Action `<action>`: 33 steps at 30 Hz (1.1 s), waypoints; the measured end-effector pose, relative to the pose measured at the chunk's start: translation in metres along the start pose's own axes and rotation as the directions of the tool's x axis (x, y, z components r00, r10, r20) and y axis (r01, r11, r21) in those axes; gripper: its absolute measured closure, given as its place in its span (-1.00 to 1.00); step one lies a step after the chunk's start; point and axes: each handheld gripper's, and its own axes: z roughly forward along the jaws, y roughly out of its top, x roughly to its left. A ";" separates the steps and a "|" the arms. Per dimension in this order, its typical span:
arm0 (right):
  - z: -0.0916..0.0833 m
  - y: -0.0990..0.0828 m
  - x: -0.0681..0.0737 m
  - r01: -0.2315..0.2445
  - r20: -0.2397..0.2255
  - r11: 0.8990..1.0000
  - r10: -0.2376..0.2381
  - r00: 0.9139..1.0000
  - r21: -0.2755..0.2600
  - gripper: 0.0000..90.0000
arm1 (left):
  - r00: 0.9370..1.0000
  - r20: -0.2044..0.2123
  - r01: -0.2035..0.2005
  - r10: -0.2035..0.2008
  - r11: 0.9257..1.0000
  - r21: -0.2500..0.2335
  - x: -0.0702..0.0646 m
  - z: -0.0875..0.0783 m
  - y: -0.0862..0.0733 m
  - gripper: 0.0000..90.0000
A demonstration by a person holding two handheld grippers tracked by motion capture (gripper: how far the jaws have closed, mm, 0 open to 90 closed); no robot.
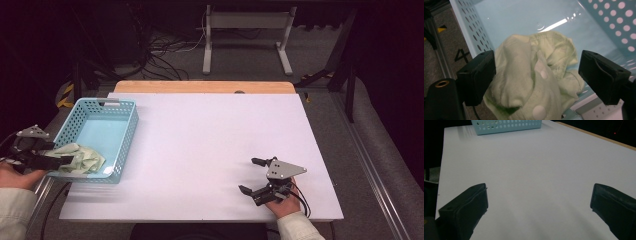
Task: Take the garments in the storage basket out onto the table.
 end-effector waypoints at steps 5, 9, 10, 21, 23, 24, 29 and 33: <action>0.000 0.000 0.000 0.003 -0.005 1.000 -0.003 1.000 -0.004 -0.96 | 1.000 0.002 -0.004 0.004 0.999 0.037 0.000 0.003 -0.001 -0.56; 0.000 0.000 0.000 0.003 -0.006 1.000 -0.003 1.000 -0.004 -0.96 | 1.000 -0.014 -0.022 0.023 0.997 0.072 -0.001 0.006 -0.001 -0.44; 0.000 0.000 0.000 0.003 -0.007 1.000 -0.003 1.000 -0.003 -0.96 | 0.999 -0.021 -0.024 0.025 0.997 0.077 -0.002 0.006 -0.001 -0.41; 0.000 0.000 -0.001 -0.002 -0.015 1.000 0.002 1.000 -0.007 -0.96 | 0.999 0.013 -0.047 0.046 0.991 0.125 -0.003 0.012 -0.001 0.19; 0.000 0.000 -0.001 -0.002 -0.016 1.000 0.002 1.000 -0.007 -0.96 | 0.998 0.033 -0.061 0.057 0.989 0.137 -0.004 0.012 -0.001 0.50; 0.000 0.000 -0.001 -0.001 -0.016 1.000 0.001 1.000 -0.007 -0.96 | 0.997 0.034 -0.067 0.063 0.988 0.142 -0.005 0.012 0.000 0.60; 0.000 0.000 -0.001 -0.003 -0.016 1.000 0.003 1.000 -0.006 -0.96 | 0.997 0.040 -0.072 0.067 0.987 0.140 -0.007 0.012 0.002 0.78; 0.000 0.000 -0.001 -0.003 -0.017 1.000 0.003 1.000 -0.007 -0.96 | 0.997 0.044 -0.067 0.062 0.991 0.119 -0.008 0.009 0.003 0.80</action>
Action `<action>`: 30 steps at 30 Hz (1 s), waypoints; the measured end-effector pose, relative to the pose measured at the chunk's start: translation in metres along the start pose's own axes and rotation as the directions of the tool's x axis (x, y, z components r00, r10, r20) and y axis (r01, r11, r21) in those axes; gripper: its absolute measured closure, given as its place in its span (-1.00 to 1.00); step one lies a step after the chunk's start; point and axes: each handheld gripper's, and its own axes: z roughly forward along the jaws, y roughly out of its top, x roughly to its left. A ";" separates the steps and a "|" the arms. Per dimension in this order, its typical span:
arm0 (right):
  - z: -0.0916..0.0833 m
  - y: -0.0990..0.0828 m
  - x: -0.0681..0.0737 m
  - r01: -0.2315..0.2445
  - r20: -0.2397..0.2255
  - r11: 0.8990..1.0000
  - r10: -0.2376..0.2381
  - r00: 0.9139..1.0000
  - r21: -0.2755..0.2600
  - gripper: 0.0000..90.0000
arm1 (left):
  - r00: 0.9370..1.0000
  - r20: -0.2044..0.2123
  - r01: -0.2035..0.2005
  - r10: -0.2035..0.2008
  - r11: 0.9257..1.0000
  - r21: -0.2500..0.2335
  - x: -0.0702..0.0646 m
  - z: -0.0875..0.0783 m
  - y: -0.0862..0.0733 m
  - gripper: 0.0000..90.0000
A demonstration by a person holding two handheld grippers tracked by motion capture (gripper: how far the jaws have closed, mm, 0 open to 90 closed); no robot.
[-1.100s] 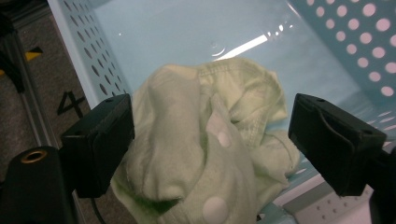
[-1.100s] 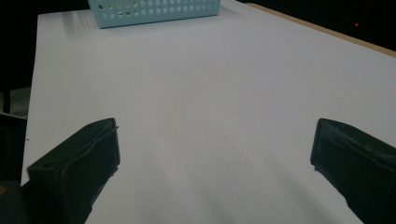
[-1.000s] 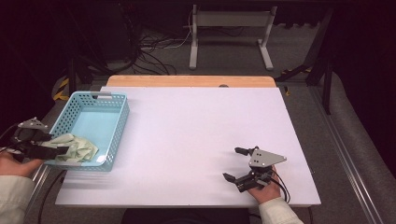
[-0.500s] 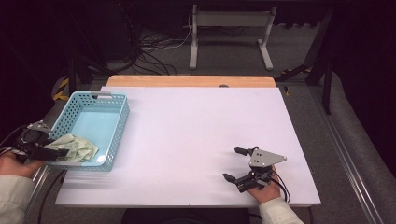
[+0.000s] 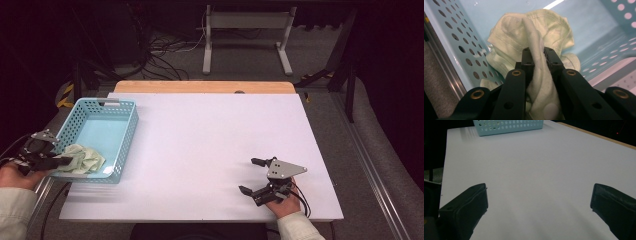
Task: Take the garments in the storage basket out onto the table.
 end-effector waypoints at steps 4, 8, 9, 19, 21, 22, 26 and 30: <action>0.000 0.000 0.000 0.000 0.000 1.000 0.000 1.000 0.000 -0.96 | 1.000 0.007 -0.002 0.002 1.000 -0.025 -0.001 -0.005 0.002 0.80; 0.000 0.000 0.000 0.001 0.001 1.000 -0.001 1.000 0.001 -0.96 | 1.000 0.017 0.003 -0.002 0.998 -0.061 -0.003 -0.009 0.005 0.81; 0.000 0.000 0.000 0.000 0.001 1.000 0.000 1.000 0.001 -0.96 | 1.000 0.018 0.006 -0.004 0.997 -0.072 -0.003 -0.011 0.005 0.81; 0.000 0.000 0.000 0.002 0.000 1.000 -0.002 1.000 0.001 -0.96 | 0.999 0.001 0.035 -0.036 0.970 -0.239 -0.002 -0.033 0.005 0.82; 0.000 0.000 0.000 0.002 0.000 1.000 -0.002 1.000 0.001 -0.96 | 0.999 0.005 0.040 -0.040 0.966 -0.256 -0.002 -0.035 0.005 0.82; 0.000 0.000 0.000 0.002 0.001 1.000 -0.002 1.000 0.001 -0.96 | 0.999 0.004 0.047 -0.047 0.960 -0.278 -0.002 -0.037 0.005 0.82; 0.000 0.000 0.000 0.002 0.001 1.000 -0.002 1.000 0.002 -0.96 | 0.998 -0.003 0.062 -0.067 0.943 -0.326 -0.002 -0.042 0.004 0.82; 0.000 0.000 0.000 0.002 0.001 1.000 -0.002 1.000 0.001 -0.96 | 0.997 -0.007 0.071 -0.080 0.923 -0.379 -0.001 -0.048 0.004 0.82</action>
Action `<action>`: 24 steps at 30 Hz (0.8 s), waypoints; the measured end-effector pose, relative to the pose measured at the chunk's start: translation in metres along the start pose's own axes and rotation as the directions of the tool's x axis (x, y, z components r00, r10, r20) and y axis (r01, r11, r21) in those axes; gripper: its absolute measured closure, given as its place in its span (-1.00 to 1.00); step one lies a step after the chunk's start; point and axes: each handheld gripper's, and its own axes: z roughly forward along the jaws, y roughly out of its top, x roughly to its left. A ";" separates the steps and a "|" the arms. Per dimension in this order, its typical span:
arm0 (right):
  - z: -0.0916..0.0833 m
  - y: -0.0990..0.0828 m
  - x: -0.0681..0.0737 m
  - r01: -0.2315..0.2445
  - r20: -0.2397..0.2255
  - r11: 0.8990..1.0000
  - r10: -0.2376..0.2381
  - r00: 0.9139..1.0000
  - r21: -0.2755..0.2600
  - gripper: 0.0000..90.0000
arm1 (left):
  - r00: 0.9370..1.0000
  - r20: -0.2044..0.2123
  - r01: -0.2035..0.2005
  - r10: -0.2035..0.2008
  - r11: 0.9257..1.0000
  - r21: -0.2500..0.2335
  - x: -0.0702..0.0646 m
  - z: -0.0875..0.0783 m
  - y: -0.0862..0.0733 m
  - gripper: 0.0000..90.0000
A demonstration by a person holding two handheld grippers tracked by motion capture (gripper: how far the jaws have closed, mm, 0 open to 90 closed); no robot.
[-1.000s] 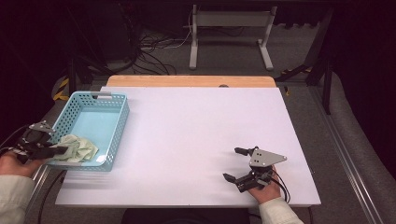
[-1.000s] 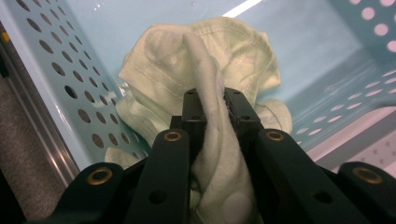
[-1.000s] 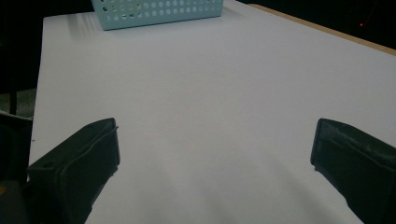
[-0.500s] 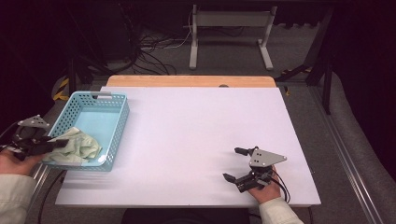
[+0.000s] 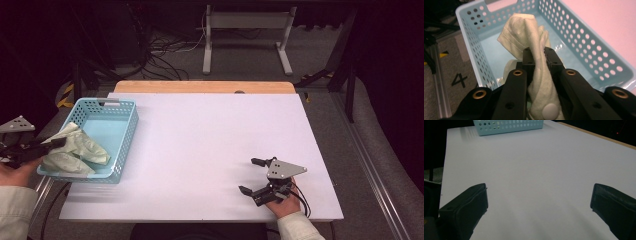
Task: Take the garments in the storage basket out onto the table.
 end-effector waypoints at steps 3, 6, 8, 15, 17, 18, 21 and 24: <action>0.000 0.000 0.000 0.000 0.000 1.000 0.000 1.000 0.000 -0.96 | 1.000 -0.003 0.005 -0.005 0.999 -0.039 0.000 -0.003 0.002 0.82; 0.000 0.000 0.000 -0.001 -0.001 1.000 0.001 1.000 0.000 -0.96 | 1.000 -0.002 0.002 -0.002 0.998 -0.071 -0.001 -0.007 0.004 0.82; 0.000 0.000 0.000 -0.001 -0.001 1.000 0.001 1.000 0.000 -0.96 | 1.000 -0.002 0.009 -0.009 0.995 -0.095 -0.001 -0.009 0.005 0.82; 0.000 0.000 0.000 -0.003 -0.001 1.000 0.003 1.000 -0.001 -0.96 | 1.000 0.006 0.022 -0.022 0.988 -0.156 -0.002 -0.012 0.008 0.82; 0.000 0.000 0.000 -0.002 -0.001 1.000 0.002 1.000 -0.001 -0.96 | 0.999 0.020 0.042 -0.039 0.979 -0.198 -0.001 -0.014 0.009 0.82; 0.000 0.000 0.000 -0.002 -0.001 1.000 0.002 1.000 -0.001 -0.96 | 0.999 0.027 0.048 -0.043 0.976 -0.211 -0.001 -0.015 0.009 0.82; -0.001 0.000 0.000 -0.002 -0.001 1.000 0.002 1.000 -0.001 -0.96 | 0.998 0.040 0.064 -0.056 0.967 -0.248 -0.001 -0.016 0.011 0.82; -0.001 0.000 0.000 -0.002 -0.001 1.000 0.002 1.000 -0.001 -0.96 | 0.996 0.058 0.079 -0.065 0.958 -0.277 -0.002 -0.016 0.012 0.82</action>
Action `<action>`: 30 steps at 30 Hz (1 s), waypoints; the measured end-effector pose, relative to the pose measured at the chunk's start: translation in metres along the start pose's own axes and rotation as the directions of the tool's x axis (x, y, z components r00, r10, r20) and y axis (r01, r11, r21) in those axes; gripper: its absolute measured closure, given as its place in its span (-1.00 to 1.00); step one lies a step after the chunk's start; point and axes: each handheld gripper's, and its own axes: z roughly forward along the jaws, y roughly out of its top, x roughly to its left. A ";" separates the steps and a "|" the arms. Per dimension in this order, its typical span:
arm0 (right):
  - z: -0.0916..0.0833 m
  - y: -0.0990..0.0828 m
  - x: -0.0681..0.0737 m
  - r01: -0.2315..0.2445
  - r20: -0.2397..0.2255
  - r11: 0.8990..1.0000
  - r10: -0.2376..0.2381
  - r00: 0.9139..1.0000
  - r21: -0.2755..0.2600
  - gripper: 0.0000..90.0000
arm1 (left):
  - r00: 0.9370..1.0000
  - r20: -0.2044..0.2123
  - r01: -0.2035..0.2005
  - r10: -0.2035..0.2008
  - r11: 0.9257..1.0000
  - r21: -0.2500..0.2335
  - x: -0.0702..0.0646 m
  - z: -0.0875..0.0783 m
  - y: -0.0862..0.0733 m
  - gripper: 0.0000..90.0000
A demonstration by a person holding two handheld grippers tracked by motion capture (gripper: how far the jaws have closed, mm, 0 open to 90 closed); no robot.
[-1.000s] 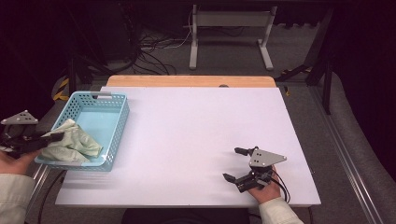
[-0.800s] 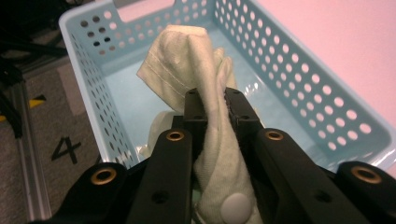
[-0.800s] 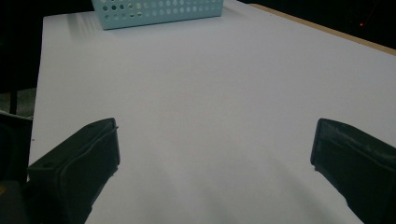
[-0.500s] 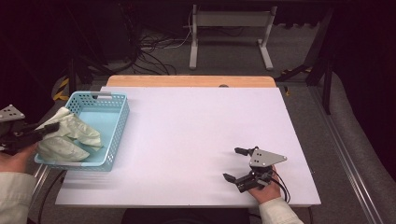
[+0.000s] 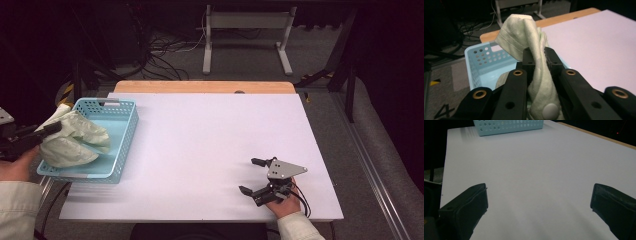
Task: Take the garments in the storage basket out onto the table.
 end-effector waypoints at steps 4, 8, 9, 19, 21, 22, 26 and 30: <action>0.000 0.000 0.000 0.000 0.000 1.000 0.000 1.000 0.000 -0.96 | 1.000 0.007 0.004 -0.004 1.000 -0.023 -0.001 0.000 0.002 0.82; 0.000 0.000 0.000 0.000 -0.001 1.000 0.000 1.000 0.000 -0.96 | 0.999 0.021 0.025 -0.024 0.997 -0.071 -0.002 0.000 0.005 0.82; 0.000 0.000 0.000 -0.001 -0.001 1.000 0.001 1.000 0.000 -0.96 | 0.999 0.023 0.025 -0.023 0.996 -0.081 -0.003 0.000 0.006 0.82; 0.000 0.000 0.000 0.000 -0.002 1.000 0.000 1.000 -0.001 -0.96 | 0.998 0.053 0.023 -0.016 0.990 -0.142 -0.011 -0.001 0.016 0.82; 0.000 0.000 0.000 -0.001 -0.002 1.000 0.001 1.000 -0.001 -0.96 | 0.998 0.059 0.016 -0.007 0.989 -0.145 -0.015 0.001 0.020 0.82; 0.000 0.000 0.000 -0.001 -0.002 1.000 0.001 1.000 -0.001 -0.96 | 0.998 0.060 0.012 -0.003 0.989 -0.147 -0.016 0.001 0.021 0.82; 0.000 0.000 0.000 -0.001 -0.002 1.000 0.001 1.000 -0.002 -0.96 | 0.997 0.073 0.002 0.010 0.987 -0.158 -0.023 0.004 0.028 0.82; 0.000 0.000 0.000 -0.001 -0.003 1.000 0.001 1.000 -0.002 -0.96 | 0.995 0.094 -0.008 0.024 0.985 -0.169 -0.030 0.008 0.036 0.82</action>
